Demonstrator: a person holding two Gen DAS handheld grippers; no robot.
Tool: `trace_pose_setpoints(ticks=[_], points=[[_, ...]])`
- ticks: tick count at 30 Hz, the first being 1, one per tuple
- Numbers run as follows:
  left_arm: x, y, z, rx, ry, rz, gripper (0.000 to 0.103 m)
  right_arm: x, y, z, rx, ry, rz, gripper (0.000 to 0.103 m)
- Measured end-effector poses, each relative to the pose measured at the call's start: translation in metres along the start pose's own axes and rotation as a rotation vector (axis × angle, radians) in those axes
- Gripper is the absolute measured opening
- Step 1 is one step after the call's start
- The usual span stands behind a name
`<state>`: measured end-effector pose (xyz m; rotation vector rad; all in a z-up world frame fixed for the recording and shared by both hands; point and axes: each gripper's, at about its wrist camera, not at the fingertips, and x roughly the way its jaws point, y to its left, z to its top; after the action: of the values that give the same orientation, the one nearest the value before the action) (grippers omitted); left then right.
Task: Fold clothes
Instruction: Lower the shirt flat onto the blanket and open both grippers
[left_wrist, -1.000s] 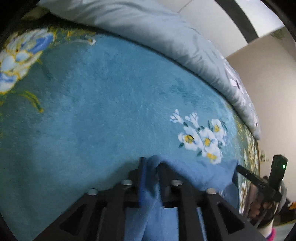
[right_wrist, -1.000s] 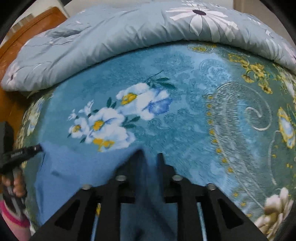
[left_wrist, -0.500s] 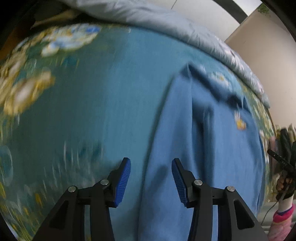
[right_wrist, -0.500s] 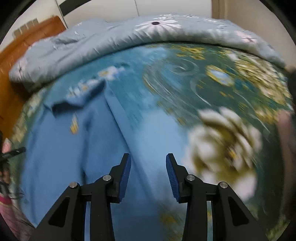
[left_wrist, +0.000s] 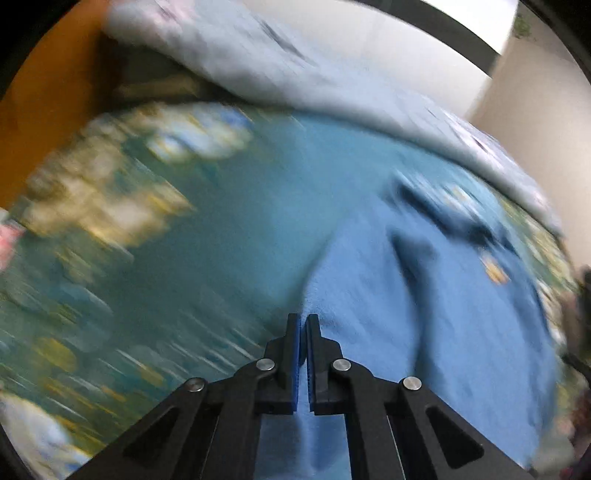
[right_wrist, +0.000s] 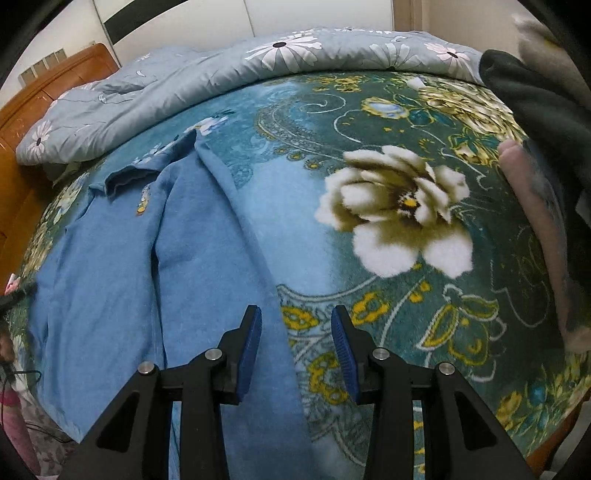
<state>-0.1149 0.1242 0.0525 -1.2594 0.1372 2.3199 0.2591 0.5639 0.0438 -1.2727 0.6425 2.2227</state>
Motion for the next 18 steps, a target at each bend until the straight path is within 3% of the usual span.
trace_pose_setpoints(ticks=[3, 7, 12, 14, 15, 18], points=[[0.005, 0.035, 0.04, -0.046, -0.039, 0.102, 0.004, 0.004, -0.004, -0.003, 0.015, 0.015, 0.012, 0.04], [0.023, 0.063, 0.064, -0.216, -0.02, 0.037, 0.007, 0.014, -0.003, -0.004, 0.03, 0.032, 0.03, 0.04], [0.033, 0.063, 0.059, -0.307, -0.005, -0.036, 0.01, 0.022, 0.003, -0.005, 0.028, 0.046, 0.05, 0.04], [0.034, 0.061, 0.05, -0.304, -0.003, -0.041, 0.011, 0.022, 0.007, -0.005, 0.023, 0.039, 0.058, 0.029], [0.033, 0.06, 0.046, -0.302, -0.005, -0.041, 0.011, 0.022, 0.008, -0.004, 0.023, 0.042, 0.076, 0.004], [0.022, 0.062, 0.035, -0.307, -0.022, -0.047, 0.013, 0.02, 0.012, 0.002, -0.004, 0.049, 0.05, 0.002]])
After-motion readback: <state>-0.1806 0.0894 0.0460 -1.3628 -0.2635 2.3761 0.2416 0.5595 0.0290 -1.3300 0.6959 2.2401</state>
